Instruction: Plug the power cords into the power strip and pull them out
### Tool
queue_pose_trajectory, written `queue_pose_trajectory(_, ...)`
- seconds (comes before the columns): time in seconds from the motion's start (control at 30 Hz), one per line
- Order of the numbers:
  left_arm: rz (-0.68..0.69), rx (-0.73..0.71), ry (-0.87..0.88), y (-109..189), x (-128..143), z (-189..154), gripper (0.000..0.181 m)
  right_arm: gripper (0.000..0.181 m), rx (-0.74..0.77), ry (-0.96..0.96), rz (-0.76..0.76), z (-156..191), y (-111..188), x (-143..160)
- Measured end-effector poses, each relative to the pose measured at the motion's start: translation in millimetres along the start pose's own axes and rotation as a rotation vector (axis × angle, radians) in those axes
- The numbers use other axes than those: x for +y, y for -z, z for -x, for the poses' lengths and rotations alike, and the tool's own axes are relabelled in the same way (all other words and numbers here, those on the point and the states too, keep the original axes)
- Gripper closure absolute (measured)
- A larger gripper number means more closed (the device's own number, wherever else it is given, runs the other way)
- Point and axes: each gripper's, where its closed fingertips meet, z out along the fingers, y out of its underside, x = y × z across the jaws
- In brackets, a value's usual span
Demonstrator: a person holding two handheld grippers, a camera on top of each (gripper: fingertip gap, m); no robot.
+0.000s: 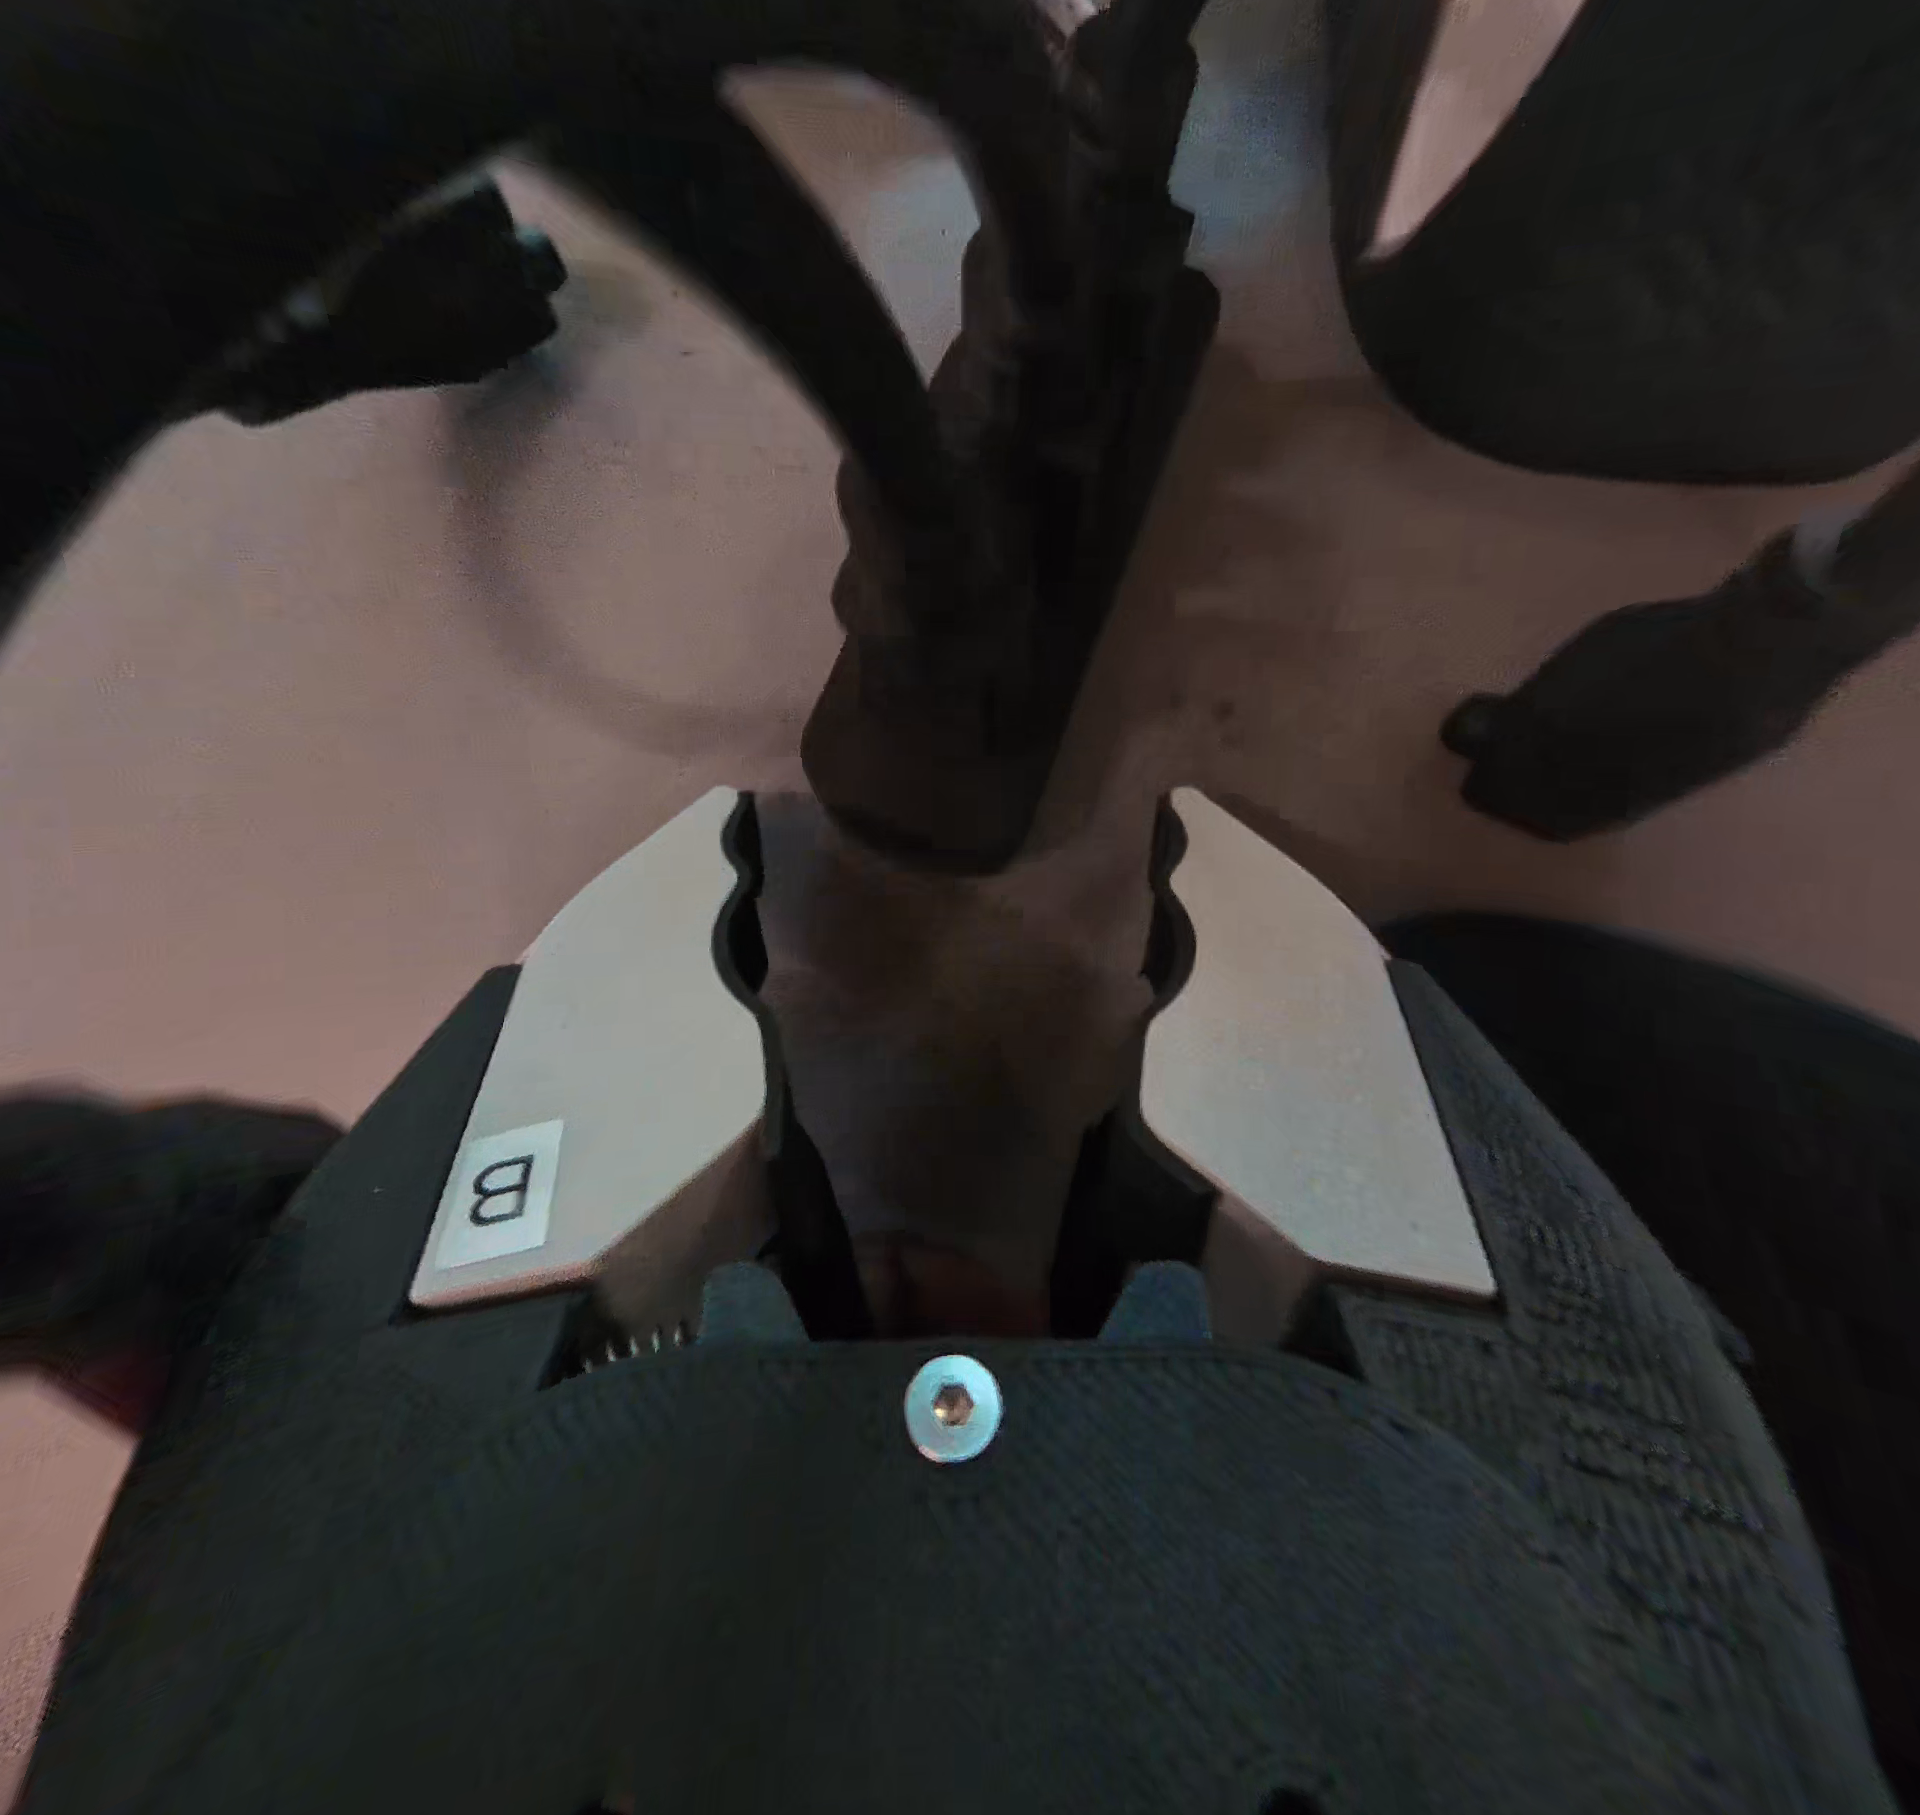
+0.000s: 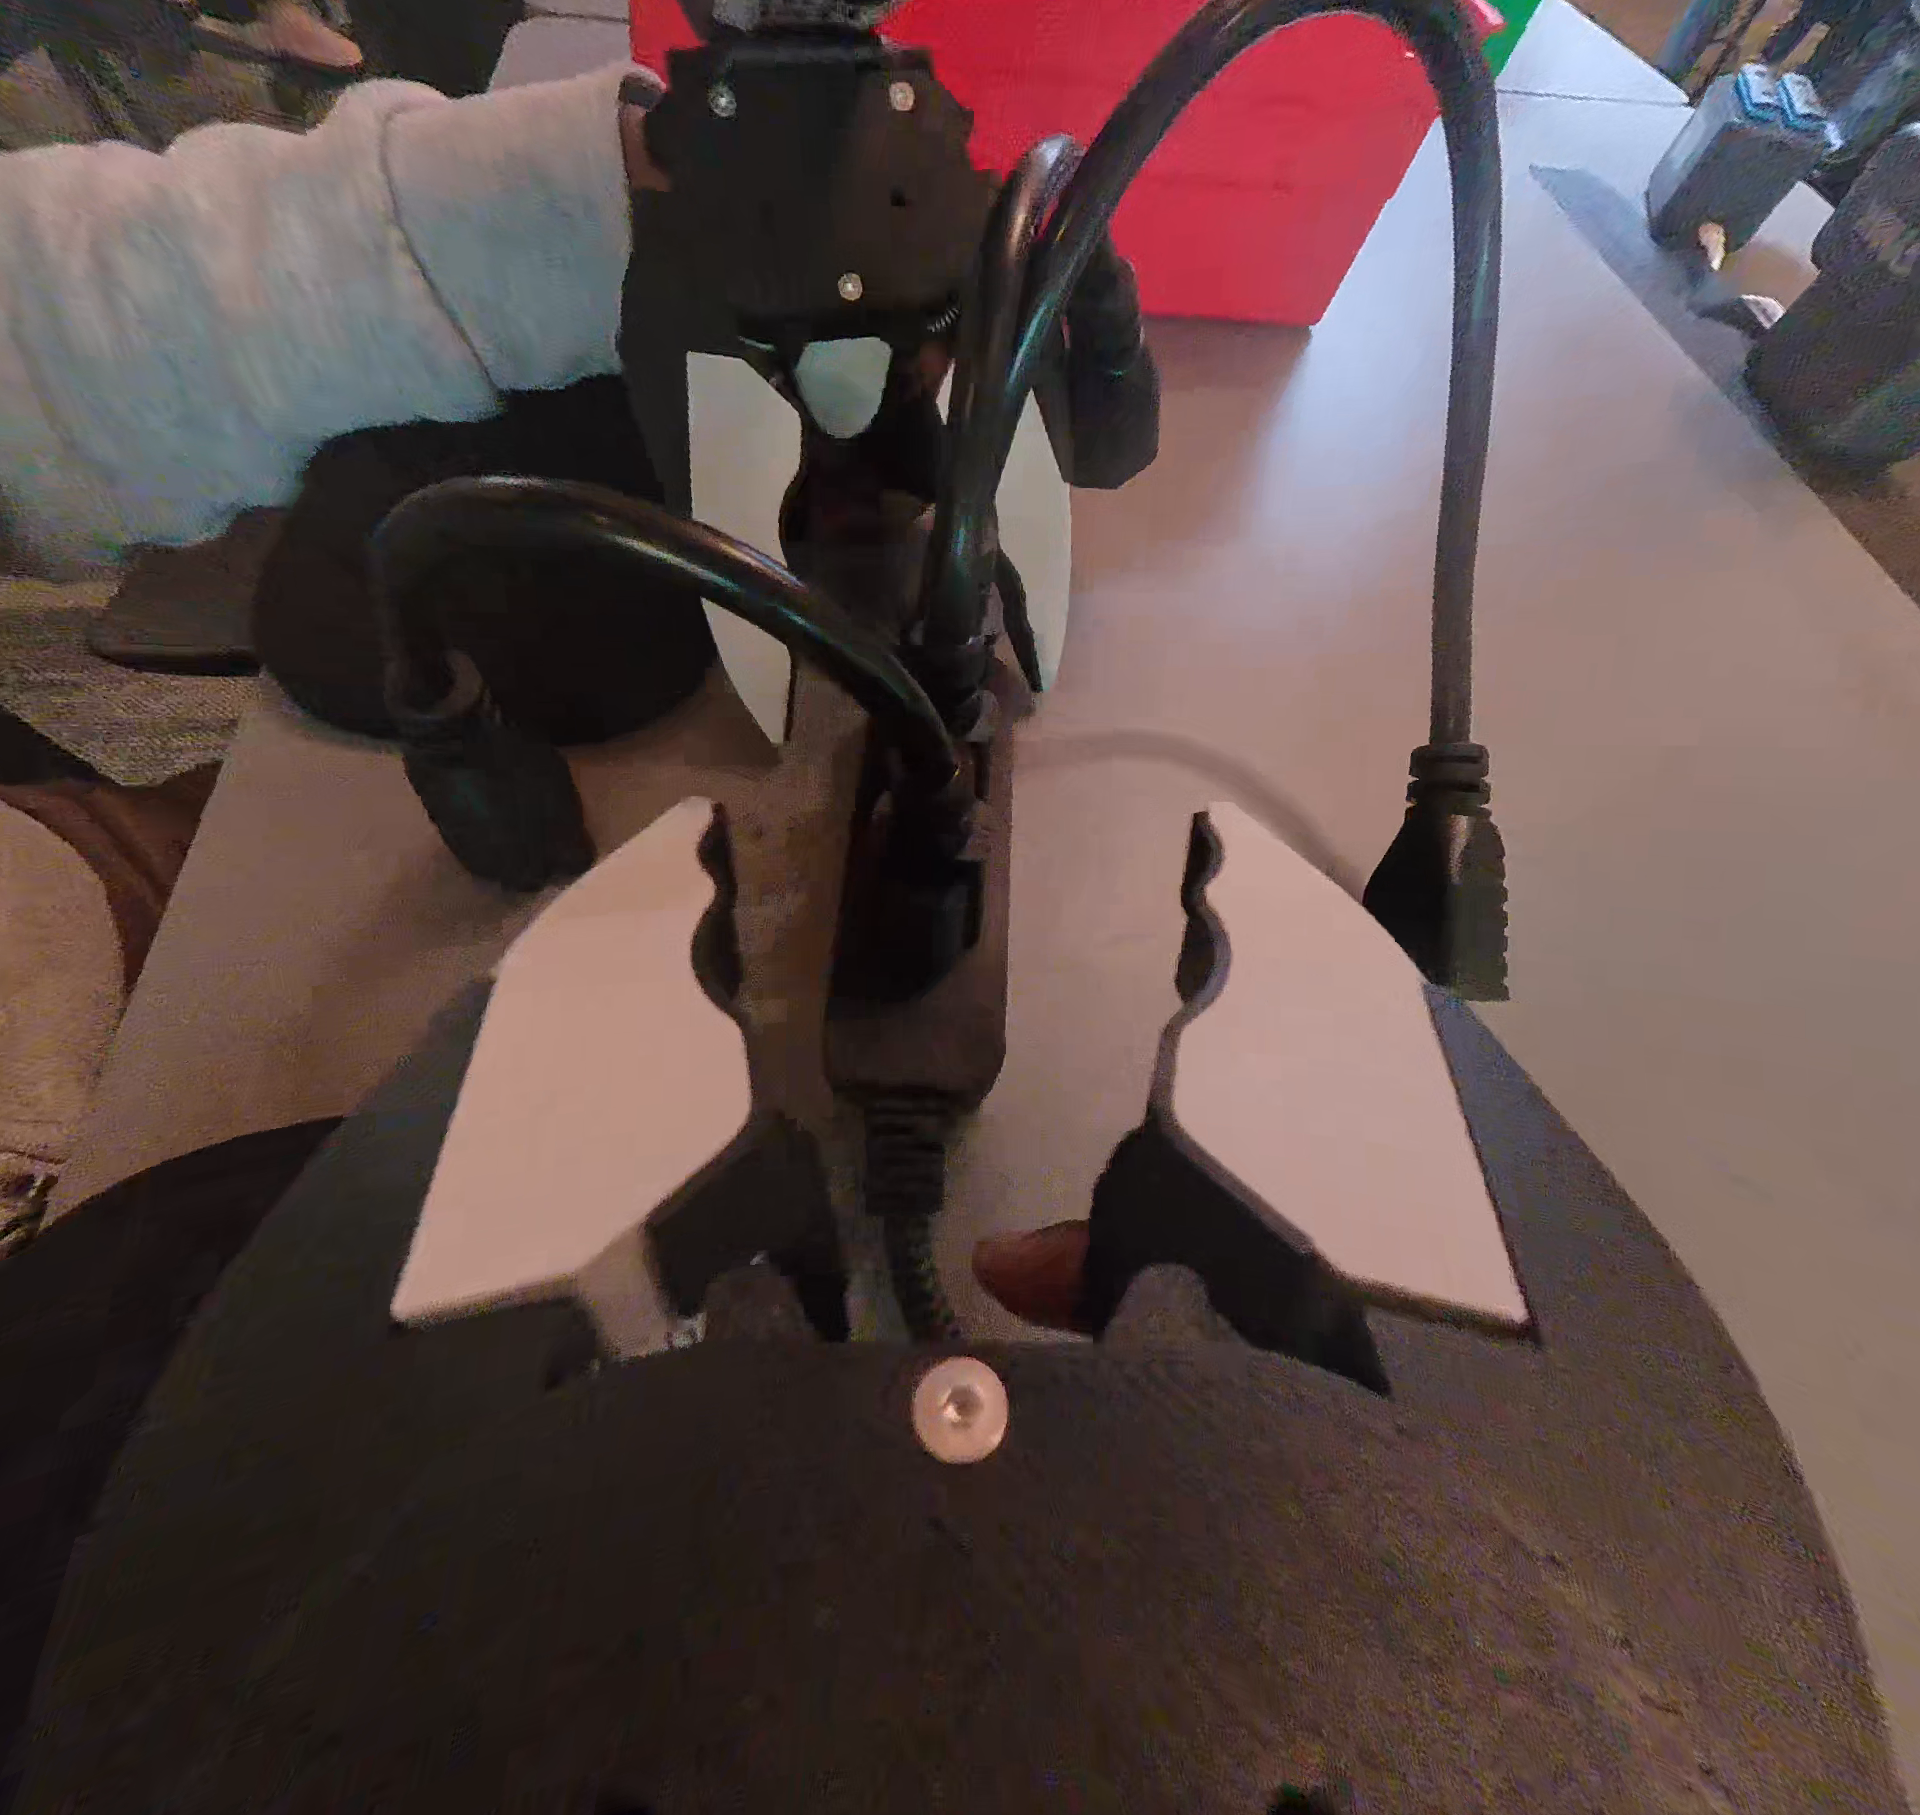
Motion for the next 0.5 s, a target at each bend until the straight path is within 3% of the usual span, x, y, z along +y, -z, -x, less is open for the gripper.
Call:
queue_pose_trajectory(0.07, -0.084, 0.025, 0.025, 12, -4, -3, 0.103, 0.076, -0.009, 0.026, -0.038, 2, 4, -7)
queue_pose_trajectory(0.17, -0.305, 0.066, 0.039, 34, -33, -8, 0.095, 0.041, 0.020, 0.116, -0.104, 0, 13, -16)
queue_pose_trajectory(0.2, -0.365, 0.086, 0.042, 42, -40, -11, 0.093, 0.037, 0.031, 0.135, -0.121, -2, 17, -19)
queue_pose_trajectory(0.27, -0.432, 0.126, 0.048, 53, -44, -17, 0.086, 0.036, 0.064, 0.157, -0.184, -9, 27, -27)
queue_pose_trajectory(0.5, -0.618, 0.041, 0.077, 91, -55, -7, 0.082, 0.036, 0.168, 0.107, -0.481, -31, 61, -60)
